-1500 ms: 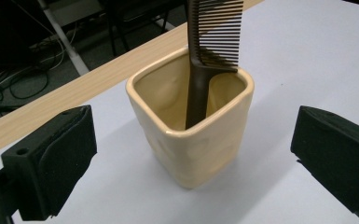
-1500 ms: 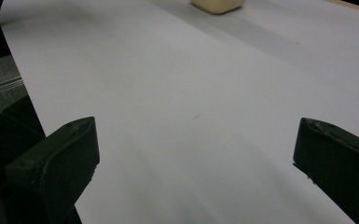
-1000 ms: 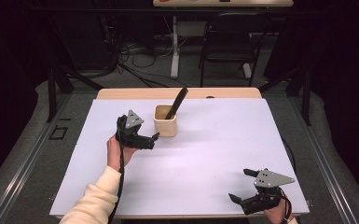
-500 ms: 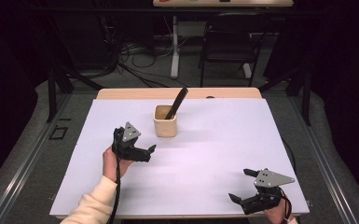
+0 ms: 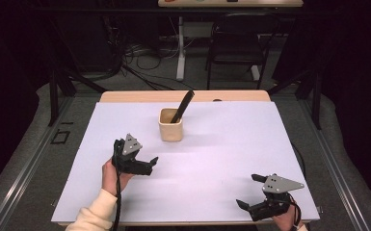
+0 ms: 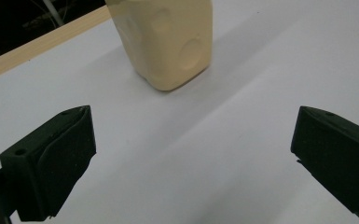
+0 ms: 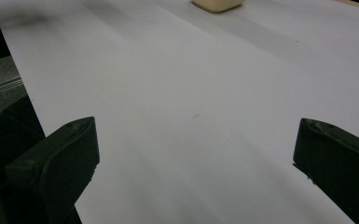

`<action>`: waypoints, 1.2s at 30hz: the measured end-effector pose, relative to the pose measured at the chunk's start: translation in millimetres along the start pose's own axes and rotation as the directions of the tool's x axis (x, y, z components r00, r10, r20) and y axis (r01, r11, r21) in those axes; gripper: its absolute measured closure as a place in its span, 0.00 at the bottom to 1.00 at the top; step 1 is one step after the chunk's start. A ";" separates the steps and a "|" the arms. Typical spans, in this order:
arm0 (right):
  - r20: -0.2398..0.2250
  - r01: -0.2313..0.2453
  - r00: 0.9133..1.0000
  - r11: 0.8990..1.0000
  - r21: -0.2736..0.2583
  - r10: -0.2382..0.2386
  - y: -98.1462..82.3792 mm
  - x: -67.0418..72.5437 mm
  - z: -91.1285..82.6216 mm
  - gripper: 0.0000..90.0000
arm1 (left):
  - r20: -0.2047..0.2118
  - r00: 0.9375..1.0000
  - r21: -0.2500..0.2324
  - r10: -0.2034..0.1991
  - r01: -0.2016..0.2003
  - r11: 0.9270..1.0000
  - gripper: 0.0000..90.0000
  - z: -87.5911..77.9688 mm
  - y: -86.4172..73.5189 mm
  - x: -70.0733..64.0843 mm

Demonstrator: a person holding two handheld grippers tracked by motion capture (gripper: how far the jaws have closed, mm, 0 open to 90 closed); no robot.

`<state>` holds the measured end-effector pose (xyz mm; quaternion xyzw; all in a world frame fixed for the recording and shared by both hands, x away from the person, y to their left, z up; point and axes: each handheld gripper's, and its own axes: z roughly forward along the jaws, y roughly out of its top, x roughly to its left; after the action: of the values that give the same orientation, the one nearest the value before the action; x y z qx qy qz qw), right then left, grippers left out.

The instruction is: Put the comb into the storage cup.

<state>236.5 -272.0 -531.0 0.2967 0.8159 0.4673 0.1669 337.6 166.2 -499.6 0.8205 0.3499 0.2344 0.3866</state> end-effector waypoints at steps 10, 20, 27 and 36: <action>0.003 -0.002 1.000 1.000 0.001 0.002 -0.1 0.0 0.5 0.00 | 0.006 1.000 0.006 0.014 -0.014 1.000 0.00 -10.7 -9.5 -8.3; 0.004 -0.002 1.000 1.000 0.000 0.002 -0.3 -0.1 1.0 0.00 | 0.015 1.000 0.008 0.013 -0.013 1.000 0.00 -22.8 -17.0 -13.2; 0.004 -0.003 1.000 1.000 0.003 0.003 -0.3 -0.2 1.2 0.00 | 0.018 1.000 0.010 0.017 -0.017 1.000 0.00 -32.4 -23.1 -18.3; 0.006 -0.003 1.000 1.000 0.003 0.003 -0.2 -0.2 1.3 0.00 | 0.012 1.000 0.014 0.016 -0.016 1.000 0.00 -45.9 -33.5 -24.0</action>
<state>237.3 -271.3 -531.9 0.2995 0.8158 0.4653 0.1681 278.9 185.0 -502.0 0.8274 0.3426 0.2302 0.3808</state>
